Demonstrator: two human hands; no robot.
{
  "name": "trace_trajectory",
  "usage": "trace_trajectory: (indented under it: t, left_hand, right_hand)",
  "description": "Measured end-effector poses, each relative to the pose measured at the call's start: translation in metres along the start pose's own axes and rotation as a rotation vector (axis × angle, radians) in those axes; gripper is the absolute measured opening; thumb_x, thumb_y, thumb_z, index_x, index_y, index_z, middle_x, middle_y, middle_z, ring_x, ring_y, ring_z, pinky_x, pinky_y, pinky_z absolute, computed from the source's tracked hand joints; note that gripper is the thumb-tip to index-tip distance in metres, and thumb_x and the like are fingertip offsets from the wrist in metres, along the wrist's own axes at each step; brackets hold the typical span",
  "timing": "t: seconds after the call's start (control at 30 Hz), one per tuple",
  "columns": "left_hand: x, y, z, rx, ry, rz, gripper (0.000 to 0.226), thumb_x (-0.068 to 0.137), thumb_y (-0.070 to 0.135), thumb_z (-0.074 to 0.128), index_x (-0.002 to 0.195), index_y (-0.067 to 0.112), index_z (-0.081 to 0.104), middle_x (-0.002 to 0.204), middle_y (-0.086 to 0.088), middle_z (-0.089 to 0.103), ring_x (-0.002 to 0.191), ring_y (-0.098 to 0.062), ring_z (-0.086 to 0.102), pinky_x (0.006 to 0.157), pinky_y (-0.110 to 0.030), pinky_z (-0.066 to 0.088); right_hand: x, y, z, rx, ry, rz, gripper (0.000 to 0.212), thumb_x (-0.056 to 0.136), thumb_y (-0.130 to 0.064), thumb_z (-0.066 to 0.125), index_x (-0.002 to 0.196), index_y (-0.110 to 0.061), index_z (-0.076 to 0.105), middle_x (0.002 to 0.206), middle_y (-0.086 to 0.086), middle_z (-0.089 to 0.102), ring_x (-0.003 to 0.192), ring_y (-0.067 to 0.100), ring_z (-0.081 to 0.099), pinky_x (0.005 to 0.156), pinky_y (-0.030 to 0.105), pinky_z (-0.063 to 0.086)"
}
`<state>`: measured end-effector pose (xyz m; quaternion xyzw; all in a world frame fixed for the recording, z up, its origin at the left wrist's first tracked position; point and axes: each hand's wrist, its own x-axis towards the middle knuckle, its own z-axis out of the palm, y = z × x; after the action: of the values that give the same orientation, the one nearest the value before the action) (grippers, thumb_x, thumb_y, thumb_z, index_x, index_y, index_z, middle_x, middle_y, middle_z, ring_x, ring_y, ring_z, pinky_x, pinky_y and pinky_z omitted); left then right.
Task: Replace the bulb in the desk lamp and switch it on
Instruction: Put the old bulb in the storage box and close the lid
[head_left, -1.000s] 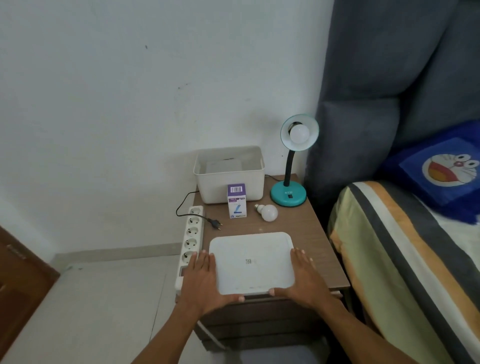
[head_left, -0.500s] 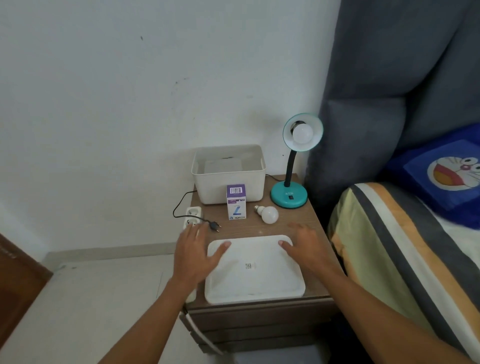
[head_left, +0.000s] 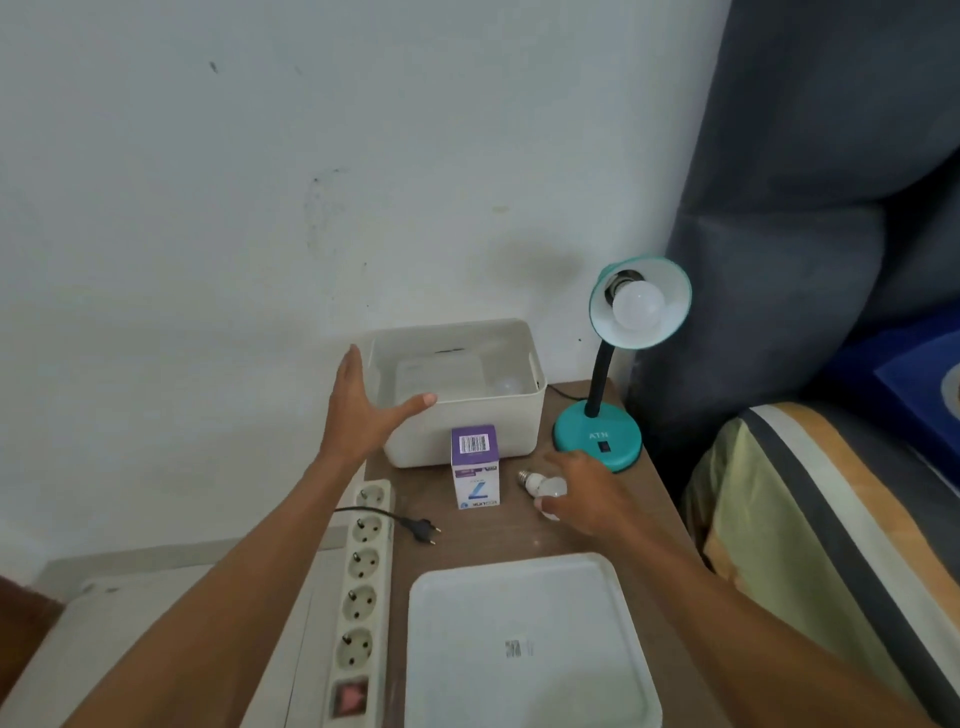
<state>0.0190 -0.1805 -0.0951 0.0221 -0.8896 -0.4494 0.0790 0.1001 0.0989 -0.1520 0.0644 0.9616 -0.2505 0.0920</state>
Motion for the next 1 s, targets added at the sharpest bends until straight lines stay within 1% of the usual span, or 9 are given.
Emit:
trace_trajectory:
  t: [0.13,0.27,0.43,0.5,0.57,0.63,0.77,0.9,1.0]
  left_hand:
    - [0.031,-0.004,0.008,0.003,-0.073,-0.018,0.146,0.054,0.069,0.086,0.164,0.016,0.006,0.172,-0.004,0.016,0.157,-0.024,0.019,0.125,-0.049,0.025]
    - [0.042,-0.019,0.013,-0.024,-0.079,-0.048,0.148,0.043,0.079,0.089,0.161,0.019,0.022,0.163,-0.005,0.038,0.147,-0.027,0.04,0.117,-0.052,0.041]
    - [0.034,-0.022,0.014,-0.083,-0.112,0.005,0.15,0.048,0.064,0.093,0.164,0.014,0.013,0.17,-0.006,0.021,0.152,-0.026,0.03,0.122,-0.043,0.034]
    - [0.032,-0.021,0.013,-0.073,-0.125,0.037,0.142,0.051,0.057,0.094,0.163,0.015,0.017,0.168,-0.006,0.026,0.15,-0.025,0.033,0.121,-0.043,0.035]
    - [0.031,-0.021,0.011,-0.065,-0.134,0.067,0.135,0.048,0.066,0.094,0.158,0.023,0.029,0.16,-0.003,0.04,0.143,-0.023,0.042,0.119,-0.045,0.04]
    - [0.031,-0.022,0.009,-0.046,-0.143,0.043,0.14,0.041,0.077,0.089,0.157,0.027,0.029,0.158,-0.003,0.043,0.142,-0.026,0.044,0.116,-0.048,0.043]
    - [0.03,-0.024,0.006,-0.003,-0.151,0.049,0.138,0.041,0.085,0.085,0.155,0.033,0.028,0.154,-0.002,0.048,0.14,-0.028,0.047,0.111,-0.05,0.048]
    - [0.029,-0.023,0.007,0.01,-0.134,0.092,0.13,0.043,0.086,0.082,0.151,0.034,0.033,0.148,0.0,0.053,0.134,-0.025,0.05,0.106,-0.046,0.049]
    - [0.03,-0.025,0.008,-0.006,-0.123,0.105,0.125,0.044,0.084,0.084,0.148,0.035,0.035,0.145,0.001,0.054,0.131,-0.024,0.052,0.103,-0.042,0.049]
  right_hand:
    - [0.015,0.0,0.011,-0.002,-0.015,0.026,0.059,0.085,-0.032,0.077,0.139,-0.025,0.055,0.132,0.006,0.061,0.114,0.022,0.06,0.094,0.036,0.053]
    - [0.02,0.003,0.013,0.019,0.004,0.007,0.052,0.085,-0.033,0.076,0.134,-0.024,0.061,0.123,0.005,0.066,0.107,0.021,0.062,0.089,0.034,0.053]
    - [0.02,0.005,0.013,0.045,-0.001,0.002,0.057,0.085,-0.033,0.077,0.138,-0.026,0.058,0.129,0.005,0.063,0.114,0.022,0.059,0.095,0.036,0.051]
    - [0.018,0.004,0.012,0.048,0.0,0.006,0.059,0.084,-0.032,0.078,0.138,-0.026,0.058,0.13,0.005,0.063,0.115,0.022,0.058,0.096,0.037,0.051]
    - [0.016,0.004,0.009,0.063,0.008,-0.001,0.058,0.082,-0.03,0.08,0.136,-0.026,0.06,0.128,0.004,0.064,0.112,0.021,0.059,0.094,0.036,0.052]
    - [0.012,0.005,0.007,0.109,0.05,-0.022,0.056,0.081,-0.027,0.081,0.134,-0.026,0.062,0.125,0.004,0.065,0.11,0.02,0.059,0.092,0.035,0.052]
    - [-0.004,0.005,-0.005,0.229,0.231,-0.111,0.051,0.077,-0.028,0.079,0.126,-0.032,0.065,0.122,-0.006,0.065,0.104,0.012,0.059,0.092,0.035,0.056]
    - [-0.009,-0.005,-0.032,0.277,0.29,-0.333,0.048,0.076,-0.026,0.078,0.123,-0.029,0.067,0.119,-0.008,0.066,0.106,0.012,0.061,0.089,0.041,0.058]
    - [0.001,-0.026,-0.053,0.304,0.351,-0.416,0.053,0.076,-0.028,0.079,0.127,-0.025,0.065,0.122,-0.008,0.065,0.106,0.01,0.061,0.086,0.035,0.059]
